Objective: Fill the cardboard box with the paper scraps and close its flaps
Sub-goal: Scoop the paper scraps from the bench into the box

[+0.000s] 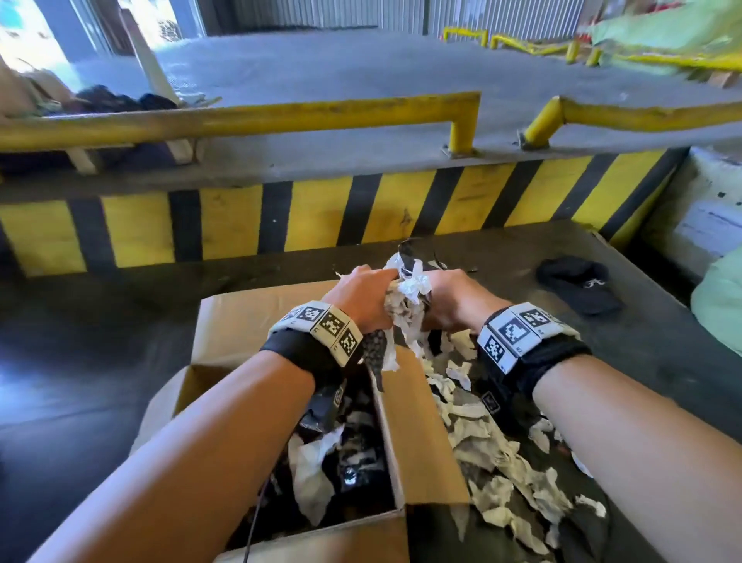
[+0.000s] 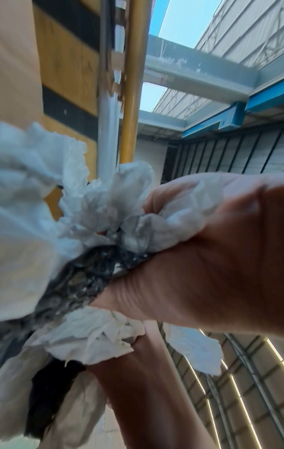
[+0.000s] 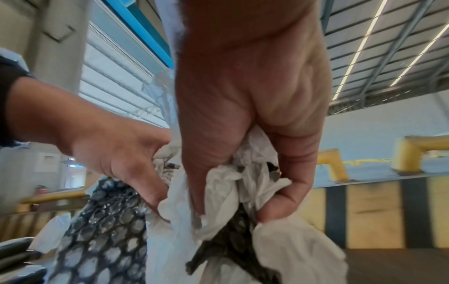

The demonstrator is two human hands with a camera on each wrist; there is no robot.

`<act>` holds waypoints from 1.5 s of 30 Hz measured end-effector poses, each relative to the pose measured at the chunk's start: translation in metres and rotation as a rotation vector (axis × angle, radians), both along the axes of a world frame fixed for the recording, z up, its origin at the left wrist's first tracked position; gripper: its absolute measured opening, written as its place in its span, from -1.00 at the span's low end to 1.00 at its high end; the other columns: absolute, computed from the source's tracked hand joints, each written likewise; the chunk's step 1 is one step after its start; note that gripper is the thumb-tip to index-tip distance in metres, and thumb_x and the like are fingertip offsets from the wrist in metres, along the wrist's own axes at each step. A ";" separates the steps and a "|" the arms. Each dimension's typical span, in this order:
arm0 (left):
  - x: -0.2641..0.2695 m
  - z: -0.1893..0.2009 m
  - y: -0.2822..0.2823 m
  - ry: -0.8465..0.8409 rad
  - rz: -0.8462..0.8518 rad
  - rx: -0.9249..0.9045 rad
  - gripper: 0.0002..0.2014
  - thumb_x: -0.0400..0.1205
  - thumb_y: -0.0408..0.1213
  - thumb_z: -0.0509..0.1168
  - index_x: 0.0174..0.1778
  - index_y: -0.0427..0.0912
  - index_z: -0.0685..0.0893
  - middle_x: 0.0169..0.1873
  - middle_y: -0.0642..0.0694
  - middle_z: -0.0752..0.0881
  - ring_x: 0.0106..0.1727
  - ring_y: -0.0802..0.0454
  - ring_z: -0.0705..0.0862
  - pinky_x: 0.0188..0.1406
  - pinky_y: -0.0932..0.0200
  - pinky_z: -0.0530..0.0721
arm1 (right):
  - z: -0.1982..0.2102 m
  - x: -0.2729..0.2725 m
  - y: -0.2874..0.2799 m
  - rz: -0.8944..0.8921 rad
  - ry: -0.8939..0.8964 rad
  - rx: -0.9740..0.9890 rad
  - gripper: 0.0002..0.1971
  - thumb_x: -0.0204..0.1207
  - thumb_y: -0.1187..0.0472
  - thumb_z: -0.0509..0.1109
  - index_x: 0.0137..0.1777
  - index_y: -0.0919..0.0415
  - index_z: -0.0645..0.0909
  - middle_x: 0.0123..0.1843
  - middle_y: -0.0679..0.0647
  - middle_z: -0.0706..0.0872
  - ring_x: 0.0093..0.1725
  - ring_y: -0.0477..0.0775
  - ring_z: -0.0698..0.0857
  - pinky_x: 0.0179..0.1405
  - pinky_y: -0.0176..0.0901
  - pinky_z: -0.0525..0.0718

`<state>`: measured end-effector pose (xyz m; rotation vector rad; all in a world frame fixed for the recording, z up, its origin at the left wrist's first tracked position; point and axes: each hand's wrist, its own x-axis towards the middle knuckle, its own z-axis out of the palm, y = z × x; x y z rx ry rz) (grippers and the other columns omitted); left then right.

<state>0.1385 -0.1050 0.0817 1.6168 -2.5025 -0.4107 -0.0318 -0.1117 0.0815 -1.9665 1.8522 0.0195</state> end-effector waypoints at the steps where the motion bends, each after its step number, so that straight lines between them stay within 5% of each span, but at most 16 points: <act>1: 0.022 0.000 0.008 0.005 0.039 0.014 -0.63 0.48 -0.16 0.53 -0.02 0.04 0.42 -0.09 -0.04 0.51 -0.04 -0.06 0.55 -0.13 0.09 0.53 | 0.003 0.022 0.002 0.043 0.017 -0.005 -0.76 0.51 0.27 0.47 -0.26 0.00 0.48 0.04 0.10 0.75 -0.03 0.15 0.69 0.17 0.08 0.77; 9: 0.147 -0.023 0.065 -0.077 0.226 0.096 -0.51 0.48 -0.22 0.55 0.32 -0.11 0.59 0.23 -0.11 0.72 0.28 -0.15 0.66 0.10 0.10 0.59 | -0.016 0.156 0.051 0.329 0.025 0.023 -0.86 0.41 0.08 0.53 -0.13 0.04 0.63 -0.14 0.00 0.67 -0.08 0.18 0.70 -0.10 -0.10 0.67; 11: 0.167 -0.041 0.072 -0.087 0.269 0.142 -0.50 0.48 -0.20 0.55 0.33 -0.05 0.59 0.22 -0.08 0.71 0.28 -0.15 0.68 0.19 0.01 0.67 | -0.036 0.178 0.053 0.356 0.033 0.067 -0.90 0.45 0.13 0.50 -0.08 0.07 0.67 -0.08 0.06 0.73 -0.03 0.23 0.75 -0.01 0.02 0.81; 14: 0.183 -0.066 0.080 -0.134 0.283 0.197 -0.60 0.59 -0.21 0.45 0.34 -0.12 0.59 0.25 -0.10 0.70 0.30 -0.17 0.67 0.27 -0.01 0.66 | -0.069 0.196 0.055 0.345 -0.025 0.220 -0.95 0.58 0.17 0.44 -0.06 0.05 0.61 0.14 0.11 0.76 0.15 0.22 0.75 0.30 0.04 0.73; 16: 0.190 -0.087 0.081 -0.177 0.278 0.247 -0.69 0.63 -0.20 0.40 0.27 -0.16 0.60 0.23 -0.12 0.71 0.32 -0.17 0.67 0.31 -0.02 0.62 | -0.090 0.199 0.053 0.357 0.001 0.231 -0.83 0.52 0.14 0.53 -0.04 -0.01 0.57 0.16 0.06 0.73 0.20 0.21 0.71 0.23 -0.03 0.68; 18: 0.198 -0.111 0.078 -0.245 0.287 0.300 -0.69 0.56 -0.12 0.44 0.16 -0.08 0.57 0.22 -0.13 0.71 0.33 -0.22 0.67 0.33 -0.09 0.63 | -0.109 0.198 0.048 0.358 0.081 0.242 -0.41 0.35 0.09 0.69 0.38 0.05 0.58 0.40 0.13 0.67 0.33 0.24 0.68 0.26 0.04 0.70; 20: 0.206 -0.129 0.074 -0.286 0.308 0.398 -0.47 0.48 -0.03 0.53 0.33 -0.01 0.53 0.35 -0.16 0.61 0.41 -0.28 0.62 0.36 -0.17 0.63 | -0.116 0.194 0.039 0.372 0.195 0.326 0.04 0.27 -0.06 0.76 0.71 0.03 0.31 0.64 0.19 0.40 0.51 0.33 0.55 0.35 0.18 0.67; 22: 0.210 -0.142 0.064 -0.297 0.349 0.525 -0.16 0.44 0.07 0.59 0.62 0.03 0.39 0.50 -0.18 0.45 0.51 -0.31 0.50 0.45 -0.22 0.55 | -0.115 0.194 0.025 0.368 0.216 0.381 0.13 0.27 -0.24 0.70 0.78 -0.12 0.16 0.75 0.19 0.17 0.63 0.41 0.39 0.43 0.30 0.60; 25: 0.210 -0.161 0.047 -0.287 0.374 0.580 0.00 0.34 0.33 0.55 0.67 0.09 0.33 0.58 -0.22 0.39 0.58 -0.34 0.41 0.54 -0.32 0.45 | -0.124 0.196 0.000 0.335 0.207 0.443 0.16 0.30 -0.34 0.64 0.82 -0.15 0.06 0.85 0.19 -0.06 0.72 0.40 0.30 0.49 0.25 0.51; 28: 0.211 -0.201 0.028 -0.301 0.384 0.630 0.15 0.22 0.41 0.55 0.69 0.06 0.28 0.62 -0.19 0.41 0.59 -0.32 0.42 0.56 -0.23 0.44 | -0.151 0.194 -0.012 0.351 0.291 0.504 0.13 0.29 -0.33 0.63 0.80 -0.01 0.20 0.81 0.19 0.21 0.66 0.32 0.43 0.42 0.18 0.59; 31: 0.212 -0.226 0.025 -0.203 0.329 0.715 0.16 0.11 0.34 0.61 0.66 0.12 0.35 0.58 0.02 0.49 0.54 -0.18 0.52 0.51 -0.11 0.53 | -0.196 0.189 -0.011 0.357 0.357 0.516 -0.06 0.14 -0.42 0.62 0.47 0.11 0.62 0.34 0.11 0.76 0.19 0.25 0.74 0.16 0.10 0.77; 33: 0.214 -0.240 0.029 -0.204 0.326 0.799 -0.02 0.23 0.24 0.60 0.60 0.32 0.35 0.44 0.13 0.55 0.44 -0.16 0.60 0.43 -0.06 0.59 | -0.240 0.189 -0.014 0.292 0.380 0.533 -0.14 0.06 -0.37 0.64 0.35 0.07 0.68 0.08 0.10 0.77 0.02 0.28 0.74 0.13 0.23 0.79; 36: 0.227 -0.292 0.029 -0.261 0.413 0.777 0.18 0.07 0.26 0.56 0.62 0.35 0.12 0.43 -0.16 0.62 0.33 -0.35 0.66 0.24 -0.23 0.72 | -0.322 0.177 -0.031 0.251 0.401 0.595 -0.12 0.14 -0.23 0.58 0.49 0.12 0.59 0.32 0.28 0.74 0.24 0.43 0.73 0.21 0.48 0.72; 39: 0.249 -0.371 0.015 -0.218 0.397 0.765 0.28 0.23 0.05 0.58 0.65 0.40 -0.24 0.63 -0.30 0.41 0.43 -0.43 0.60 0.26 -0.30 0.69 | -0.298 0.180 -0.034 0.319 0.375 0.591 -0.35 0.32 -0.19 0.55 0.36 0.15 0.71 0.26 0.25 0.77 0.24 0.39 0.75 0.25 0.35 0.74; 42: 0.243 -0.310 0.009 -0.187 0.339 0.694 0.07 0.16 0.25 0.59 0.56 0.22 0.21 0.41 -0.13 0.65 0.25 -0.25 0.73 0.17 -0.15 0.74 | -0.217 0.190 -0.033 0.378 0.368 0.548 -0.43 0.10 -0.27 0.57 0.03 0.08 0.80 -0.08 0.10 0.83 -0.12 0.21 0.81 -0.06 0.15 0.86; 45: 0.230 -0.226 0.013 -0.231 0.354 0.671 -0.03 0.07 0.21 0.63 0.40 0.00 0.47 0.13 -0.11 0.77 0.08 -0.25 0.80 0.01 -0.11 0.80 | -0.188 0.202 -0.037 0.432 0.306 0.520 -0.17 0.15 -0.26 0.60 0.42 0.10 0.57 0.26 0.10 0.77 0.11 0.22 0.77 -0.16 0.04 0.75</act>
